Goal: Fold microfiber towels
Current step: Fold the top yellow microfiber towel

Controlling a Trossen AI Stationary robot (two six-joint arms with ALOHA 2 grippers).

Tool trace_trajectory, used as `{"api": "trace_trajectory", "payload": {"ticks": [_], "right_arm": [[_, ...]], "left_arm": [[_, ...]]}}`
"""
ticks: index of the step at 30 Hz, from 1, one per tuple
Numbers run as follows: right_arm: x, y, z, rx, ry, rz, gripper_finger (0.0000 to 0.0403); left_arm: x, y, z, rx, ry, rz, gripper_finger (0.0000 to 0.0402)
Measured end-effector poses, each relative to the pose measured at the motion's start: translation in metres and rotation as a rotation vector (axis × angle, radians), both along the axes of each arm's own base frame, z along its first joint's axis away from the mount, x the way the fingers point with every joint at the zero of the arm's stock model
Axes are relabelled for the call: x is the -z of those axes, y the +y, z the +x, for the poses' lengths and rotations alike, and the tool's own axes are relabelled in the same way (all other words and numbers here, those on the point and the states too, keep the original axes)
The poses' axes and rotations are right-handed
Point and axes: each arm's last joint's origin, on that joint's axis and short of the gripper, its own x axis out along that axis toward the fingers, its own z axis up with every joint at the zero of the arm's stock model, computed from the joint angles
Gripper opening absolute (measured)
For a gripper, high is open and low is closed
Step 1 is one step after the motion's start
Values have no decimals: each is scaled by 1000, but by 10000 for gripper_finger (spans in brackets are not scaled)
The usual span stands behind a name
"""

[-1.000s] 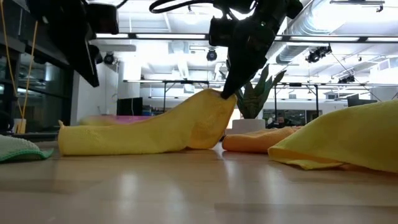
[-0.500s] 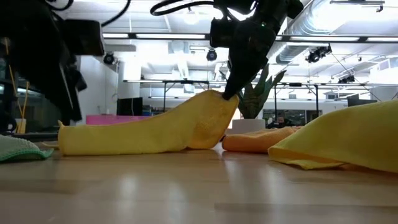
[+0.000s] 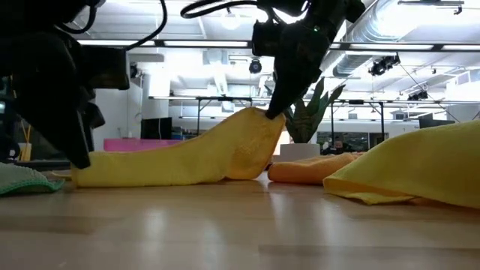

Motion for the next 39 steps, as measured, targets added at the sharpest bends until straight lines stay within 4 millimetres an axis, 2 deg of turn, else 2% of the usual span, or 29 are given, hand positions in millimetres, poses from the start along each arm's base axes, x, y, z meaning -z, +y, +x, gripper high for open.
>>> {"api": "trace_trajectory", "payload": {"ticks": [2, 4, 8, 17, 22, 26, 30, 35, 39], "right_arm": [[0, 0, 0, 0, 2, 0, 0], [-2, 0, 0, -1, 10, -1, 0], [-23, 0, 0, -16, -13, 10, 0], [-92, -12, -15, -4, -49, -2, 0], [-119, -21, -28, 16, -55, 26, 0], [-138, -28, -35, 28, -66, 42, 0], [-155, -34, -38, 25, -92, 18, 0], [-169, -47, -43, 71, -98, -92, 0], [-179, -50, -48, 50, -89, -116, 0]], "left_arm": [[-4, 0, 0, 2, -19, -2, 44], [-12, 3, -3, -3, -41, -8, 13], [-41, 12, -8, 11, -67, 14, 5], [-157, 53, -32, 15, -166, 243, 1], [-203, 73, -46, -3, -173, 319, 1], [-220, 85, -52, -1, -119, 366, 0], [-228, 95, -54, -4, -71, 432, 0], [-230, 108, -57, -33, -18, 521, 0], [-231, 112, -63, -55, -4, 512, 0]]}}
